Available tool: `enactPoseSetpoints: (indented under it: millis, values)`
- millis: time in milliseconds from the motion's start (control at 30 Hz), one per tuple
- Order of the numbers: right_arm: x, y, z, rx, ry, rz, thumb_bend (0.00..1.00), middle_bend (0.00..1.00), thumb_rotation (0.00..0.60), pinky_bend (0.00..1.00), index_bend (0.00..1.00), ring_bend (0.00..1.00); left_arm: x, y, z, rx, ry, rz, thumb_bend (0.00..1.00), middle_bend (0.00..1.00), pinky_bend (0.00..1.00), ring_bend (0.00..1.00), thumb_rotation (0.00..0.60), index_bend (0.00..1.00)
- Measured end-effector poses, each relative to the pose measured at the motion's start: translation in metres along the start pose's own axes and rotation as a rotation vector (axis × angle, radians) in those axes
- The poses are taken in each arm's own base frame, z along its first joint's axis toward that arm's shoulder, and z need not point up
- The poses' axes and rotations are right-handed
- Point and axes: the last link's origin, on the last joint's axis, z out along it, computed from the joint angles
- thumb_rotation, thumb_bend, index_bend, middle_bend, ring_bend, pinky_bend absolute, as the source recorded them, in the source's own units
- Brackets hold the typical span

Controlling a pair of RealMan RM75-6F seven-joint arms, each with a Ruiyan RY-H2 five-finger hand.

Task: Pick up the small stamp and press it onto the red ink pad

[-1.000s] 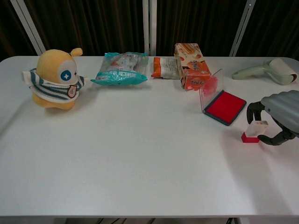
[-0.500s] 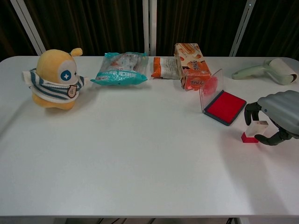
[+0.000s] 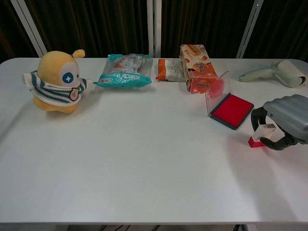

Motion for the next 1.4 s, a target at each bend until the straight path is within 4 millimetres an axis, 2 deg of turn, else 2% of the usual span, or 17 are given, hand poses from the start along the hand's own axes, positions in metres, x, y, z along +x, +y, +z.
enactPoseSetpoints:
  millis: [200, 400, 600, 833, 1033, 1400]
  values:
    - [0.004, 0.001, 0.0, 0.003, 0.02, 0.01, 0.31, 0.52, 0.6, 0.93, 0.56, 0.73, 0.0, -0.001, 0.0, 0.002, 0.001, 0.002, 0.1, 0.16, 0.2, 0.12, 0.346, 0.05]
    - [0.023, 0.006, 0.006, -0.003, 0.067, 0.027, 0.31, 0.53, 0.6, 0.93, 0.56, 0.73, 0.0, 0.0, 0.0, -0.001, -0.004, 0.002, 0.1, 0.16, 0.2, 0.12, 0.341, 0.05]
    - [0.043, 0.003, 0.031, 0.025, 0.063, 0.004, 0.31, 0.53, 0.6, 0.93, 0.57, 0.73, 0.0, 0.0, -0.001, 0.0, -0.004, 0.006, 0.1, 0.16, 0.2, 0.12, 0.346, 0.05]
    - [0.063, -0.011, 0.073, 0.066, 0.009, -0.058, 0.32, 0.54, 0.6, 0.93, 0.58, 0.73, -0.002, -0.001, -0.002, 0.008, -0.012, 0.006, 0.1, 0.16, 0.2, 0.12, 0.345, 0.05]
    - [0.058, -0.015, 0.091, 0.042, -0.021, -0.104, 0.32, 0.54, 0.6, 0.93, 0.58, 0.73, -0.002, -0.002, -0.002, 0.01, -0.012, 0.004, 0.1, 0.16, 0.2, 0.12, 0.345, 0.05]
    - [0.046, -0.02, 0.101, 0.039, -0.066, -0.114, 0.32, 0.55, 0.6, 0.93, 0.59, 0.73, -0.001, -0.005, -0.002, 0.016, -0.012, 0.005, 0.1, 0.16, 0.2, 0.12, 0.345, 0.05]
